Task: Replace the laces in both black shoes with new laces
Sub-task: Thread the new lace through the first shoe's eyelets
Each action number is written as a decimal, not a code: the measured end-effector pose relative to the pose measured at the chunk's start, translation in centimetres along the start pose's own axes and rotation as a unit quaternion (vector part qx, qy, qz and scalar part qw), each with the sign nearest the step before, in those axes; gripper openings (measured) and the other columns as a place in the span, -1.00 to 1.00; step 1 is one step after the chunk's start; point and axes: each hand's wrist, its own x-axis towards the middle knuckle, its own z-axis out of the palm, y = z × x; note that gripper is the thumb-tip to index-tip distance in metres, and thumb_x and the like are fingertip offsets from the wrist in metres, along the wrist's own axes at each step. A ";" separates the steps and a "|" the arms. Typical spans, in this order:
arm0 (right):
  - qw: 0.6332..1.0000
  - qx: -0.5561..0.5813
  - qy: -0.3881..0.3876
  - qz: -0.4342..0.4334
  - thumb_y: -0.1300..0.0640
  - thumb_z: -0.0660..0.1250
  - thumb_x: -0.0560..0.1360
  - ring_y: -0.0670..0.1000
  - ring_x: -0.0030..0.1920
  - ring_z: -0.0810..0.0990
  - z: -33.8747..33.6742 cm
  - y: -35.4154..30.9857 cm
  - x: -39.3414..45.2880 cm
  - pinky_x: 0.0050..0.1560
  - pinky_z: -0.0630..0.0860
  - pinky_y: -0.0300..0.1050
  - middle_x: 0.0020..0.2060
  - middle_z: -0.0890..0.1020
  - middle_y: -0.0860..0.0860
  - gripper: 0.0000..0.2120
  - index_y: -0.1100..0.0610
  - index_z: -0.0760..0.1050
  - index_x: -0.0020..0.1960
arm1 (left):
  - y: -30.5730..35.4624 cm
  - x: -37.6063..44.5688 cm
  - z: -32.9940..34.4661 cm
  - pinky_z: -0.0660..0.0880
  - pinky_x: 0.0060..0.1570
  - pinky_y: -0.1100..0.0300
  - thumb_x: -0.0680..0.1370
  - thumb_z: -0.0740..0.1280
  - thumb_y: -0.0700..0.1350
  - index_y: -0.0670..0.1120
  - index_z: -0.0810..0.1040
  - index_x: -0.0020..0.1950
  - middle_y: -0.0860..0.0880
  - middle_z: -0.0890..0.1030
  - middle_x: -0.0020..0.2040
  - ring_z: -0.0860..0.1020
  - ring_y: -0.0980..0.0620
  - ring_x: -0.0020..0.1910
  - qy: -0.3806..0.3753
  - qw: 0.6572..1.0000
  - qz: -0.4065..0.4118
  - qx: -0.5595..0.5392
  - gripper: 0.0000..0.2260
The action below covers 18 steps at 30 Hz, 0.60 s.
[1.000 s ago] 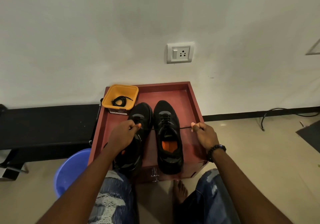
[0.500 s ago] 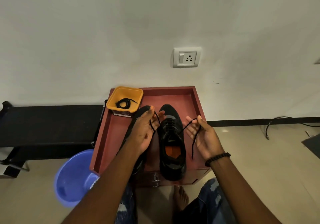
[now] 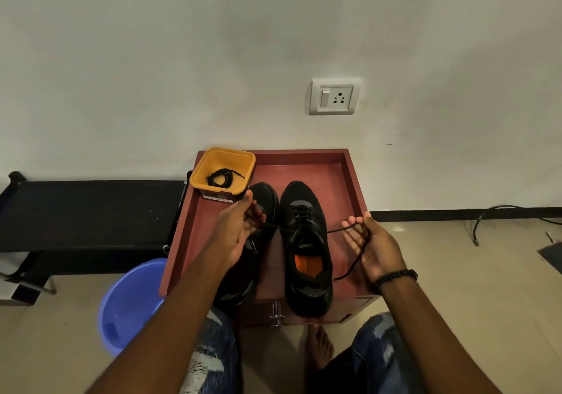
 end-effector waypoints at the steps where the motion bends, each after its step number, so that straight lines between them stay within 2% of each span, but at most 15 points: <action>1: 0.999 -0.039 -0.002 -0.004 0.10 0.24 0.63 0.03 -0.07 0.71 0.2 -0.4 -0.2 -0.08 0.62 -0.11 -0.10 0.68 0.07 -0.85 0.14 0.52 -0.03 | 0.6 0.0 0.1 0.54 0.00 0.08 0.62 0.30 -0.02 -0.13 0.58 -0.07 -0.07 0.62 -0.23 0.61 -0.02 -0.18 -0.014 1.000 0.008 0.016 -0.80; 3: 0.992 -0.123 0.003 -0.031 0.01 0.27 0.62 0.00 -0.08 0.67 1.0 -1.7 -0.9 -0.03 0.58 -0.11 -0.10 0.67 0.04 -0.78 0.16 0.56 -0.03 | 2.3 -0.2 0.6 0.51 0.06 0.03 0.62 0.30 -0.01 -0.15 0.60 0.01 -0.05 0.63 -0.20 0.61 -0.01 -0.16 -0.063 0.995 0.038 0.072 -0.78; 5: 0.976 -0.207 -0.006 -0.072 -0.04 0.28 0.61 -0.06 -0.20 0.57 2.2 -3.7 -1.8 -0.11 0.52 -0.14 -0.19 0.62 0.00 -0.74 0.13 0.57 -0.06 | 4.4 -0.4 1.8 0.49 0.05 0.03 0.62 0.30 -0.02 -0.14 0.60 0.14 -0.04 0.63 -0.17 0.59 0.00 -0.16 -0.134 0.969 0.075 0.192 -0.77; 7: 0.955 -0.277 -0.039 -0.098 -0.12 0.25 0.61 -0.08 -0.27 0.49 3.9 -6.0 -2.6 -0.19 0.45 -0.14 -0.28 0.56 -0.03 -0.69 0.08 0.55 -0.15 | 6.0 -0.7 3.6 0.52 -0.06 0.14 0.62 0.32 -0.09 -0.08 0.54 0.29 -0.06 0.62 -0.11 0.61 0.01 -0.18 -0.196 0.915 0.110 0.334 -0.74; 10: 0.914 -0.369 -0.083 -0.143 -0.17 0.24 0.61 -0.08 -0.29 0.48 7.0 -8.4 -3.7 -0.23 0.42 -0.17 -0.29 0.57 -0.06 -0.64 0.08 0.55 -0.16 | 6.9 -0.4 6.5 0.61 -0.14 0.13 0.56 0.35 -0.23 0.07 0.40 0.39 -0.12 0.58 -0.05 0.65 -0.06 -0.16 -0.238 0.833 0.193 0.461 -0.56; 12: 0.878 -0.430 -0.119 -0.176 -0.13 0.24 0.61 -0.08 -0.26 0.49 9.1 -9.1 -4.2 -0.22 0.41 -0.21 -0.25 0.60 -0.09 -0.67 0.07 0.57 -0.14 | 6.7 0.2 8.2 0.59 -0.10 0.13 0.54 0.40 -0.20 0.09 0.41 0.37 -0.06 0.59 -0.04 0.63 0.00 -0.11 -0.240 0.791 0.224 0.516 -0.55; 14: 0.838 -0.483 -0.167 -0.190 -0.09 0.25 0.62 -0.10 -0.23 0.52 10.9 -9.0 -4.7 -0.23 0.44 -0.27 -0.24 0.62 -0.09 -0.70 0.08 0.60 -0.12 | 6.6 0.8 9.5 0.51 -0.08 0.22 0.52 0.46 -0.10 0.05 0.51 0.26 0.04 0.61 -0.01 0.60 0.08 -0.04 -0.270 0.753 0.214 0.560 -0.66; 15: 0.826 -0.496 -0.189 -0.191 -0.07 0.27 0.61 -0.11 -0.23 0.53 11.6 -8.9 -4.7 -0.26 0.46 -0.29 -0.25 0.63 -0.07 -0.70 0.09 0.61 -0.13 | 6.6 1.0 10.0 0.53 -0.09 0.21 0.51 0.48 -0.08 0.03 0.56 0.14 0.06 0.63 -0.03 0.62 0.08 -0.05 -0.295 0.750 0.193 0.560 -0.76; 16: 0.818 -0.503 -0.204 -0.191 -0.06 0.28 0.61 -0.11 -0.23 0.54 12.1 -8.9 -4.7 -0.26 0.48 -0.29 -0.25 0.63 -0.04 -0.70 0.11 0.62 -0.13 | 6.5 1.1 10.2 0.57 -0.09 0.15 0.50 0.48 -0.11 0.01 0.59 0.03 0.05 0.65 -0.09 0.64 0.04 -0.08 -0.313 0.761 0.171 0.542 -0.85; 18: 0.810 -0.507 -0.222 -0.193 -0.07 0.27 0.62 -0.11 -0.20 0.55 12.7 -9.0 -4.6 -0.17 0.51 -0.22 -0.19 0.66 0.07 -0.69 0.11 0.66 -0.08 | 6.7 1.2 10.2 0.61 -0.05 0.04 0.53 0.44 -0.22 -0.04 0.59 -0.07 0.05 0.67 -0.19 0.66 0.00 -0.13 -0.323 0.803 0.148 0.478 -0.91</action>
